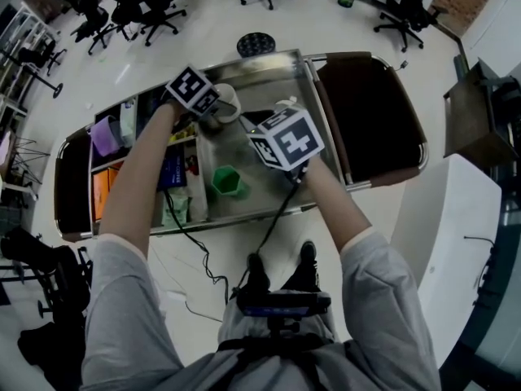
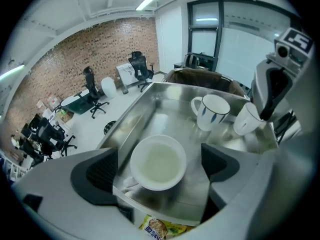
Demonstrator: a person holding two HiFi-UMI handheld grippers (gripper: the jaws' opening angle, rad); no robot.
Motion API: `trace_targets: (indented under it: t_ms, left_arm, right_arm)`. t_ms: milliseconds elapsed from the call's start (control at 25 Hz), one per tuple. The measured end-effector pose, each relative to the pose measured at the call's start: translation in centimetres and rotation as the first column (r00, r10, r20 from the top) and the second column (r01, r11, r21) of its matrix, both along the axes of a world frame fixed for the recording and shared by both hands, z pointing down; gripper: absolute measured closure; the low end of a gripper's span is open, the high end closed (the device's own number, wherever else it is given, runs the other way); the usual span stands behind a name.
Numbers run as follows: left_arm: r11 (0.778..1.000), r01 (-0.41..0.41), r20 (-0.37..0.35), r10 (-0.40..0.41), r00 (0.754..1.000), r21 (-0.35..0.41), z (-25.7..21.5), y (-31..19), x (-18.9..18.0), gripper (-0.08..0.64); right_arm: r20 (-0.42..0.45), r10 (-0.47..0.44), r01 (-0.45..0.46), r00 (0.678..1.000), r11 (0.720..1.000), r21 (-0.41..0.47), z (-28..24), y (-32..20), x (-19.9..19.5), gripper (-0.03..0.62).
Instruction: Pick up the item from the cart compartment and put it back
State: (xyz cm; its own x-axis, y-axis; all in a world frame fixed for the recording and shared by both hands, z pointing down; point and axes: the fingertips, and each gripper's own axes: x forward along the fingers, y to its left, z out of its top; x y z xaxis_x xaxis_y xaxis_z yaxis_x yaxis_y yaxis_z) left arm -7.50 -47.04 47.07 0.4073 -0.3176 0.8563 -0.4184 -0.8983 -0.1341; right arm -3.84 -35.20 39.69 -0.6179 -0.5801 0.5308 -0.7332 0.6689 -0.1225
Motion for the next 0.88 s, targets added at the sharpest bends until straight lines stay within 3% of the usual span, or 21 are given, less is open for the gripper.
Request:
trace_targets:
  t_ms: [200,520,680,800,880]
  left_arm:
    - [0.998,0.042,-0.054,-0.039,0.998,0.054,-2.3,1.8,-0.7,0.055]
    - [0.973,0.143,-0.176,-0.111,0.978,0.183,-5.5,6.4,-2.9,0.263]
    - [0.933,0.261,-0.294,-0.184,0.938,0.249,-7.6,8.6,-4.7,0.399]
    - [0.894,0.346,-0.386,-0.225,0.895,0.283,-9.3,10.5,-5.9,0.525]
    - [0.872,0.399,-0.446,-0.247,0.860,0.285,-10.2,11.8,-6.7,0.555]
  right_arm:
    - [0.000,0.008,-0.008,1.000,1.000,0.012,-0.6,0.5,0.3,0.583]
    - [0.000,0.010,-0.010,1.000,1.000,0.030,-1.4,2.2,0.6,0.583]
    - [0.005,0.008,-0.009,1.000,0.999,0.038,-1.7,3.4,0.8,0.583]
    - [0.018,0.005,-0.006,1.000,0.999,0.046,-1.9,4.4,0.9,0.583]
    - [0.027,0.003,-0.004,1.000,0.999,0.051,-2.0,5.1,1.0,0.583]
